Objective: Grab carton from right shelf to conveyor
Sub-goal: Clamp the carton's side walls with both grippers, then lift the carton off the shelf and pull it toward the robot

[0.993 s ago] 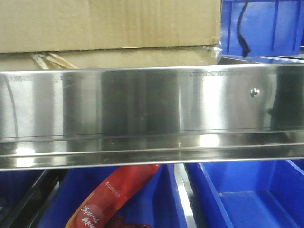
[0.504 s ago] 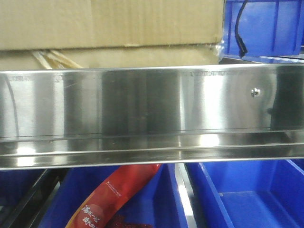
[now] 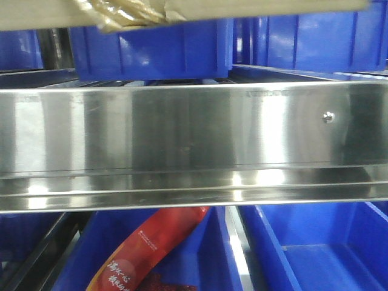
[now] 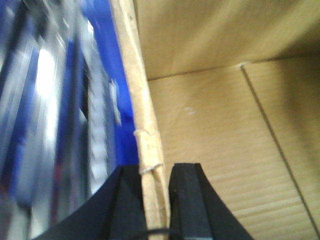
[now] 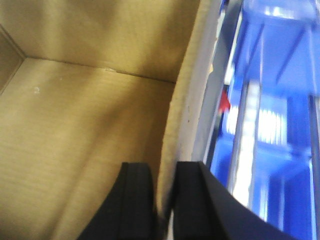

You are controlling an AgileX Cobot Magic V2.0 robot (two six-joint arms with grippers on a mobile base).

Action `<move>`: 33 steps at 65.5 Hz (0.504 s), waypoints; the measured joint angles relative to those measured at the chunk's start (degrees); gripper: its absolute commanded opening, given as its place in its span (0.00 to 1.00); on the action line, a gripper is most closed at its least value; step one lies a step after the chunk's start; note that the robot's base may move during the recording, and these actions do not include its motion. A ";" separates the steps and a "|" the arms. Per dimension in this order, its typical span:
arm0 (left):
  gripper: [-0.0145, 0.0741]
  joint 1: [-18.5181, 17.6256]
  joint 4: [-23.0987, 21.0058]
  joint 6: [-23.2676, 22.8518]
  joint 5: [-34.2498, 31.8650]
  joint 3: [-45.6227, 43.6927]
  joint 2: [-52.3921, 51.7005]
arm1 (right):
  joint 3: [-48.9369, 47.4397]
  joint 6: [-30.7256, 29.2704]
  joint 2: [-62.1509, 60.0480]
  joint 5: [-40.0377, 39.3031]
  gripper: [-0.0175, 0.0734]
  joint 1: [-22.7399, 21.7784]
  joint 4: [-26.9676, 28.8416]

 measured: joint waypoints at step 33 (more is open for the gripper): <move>0.15 -5.61 -0.95 -2.43 0.06 11.73 -8.97 | 20.02 0.84 -15.75 -5.46 0.11 0.23 1.45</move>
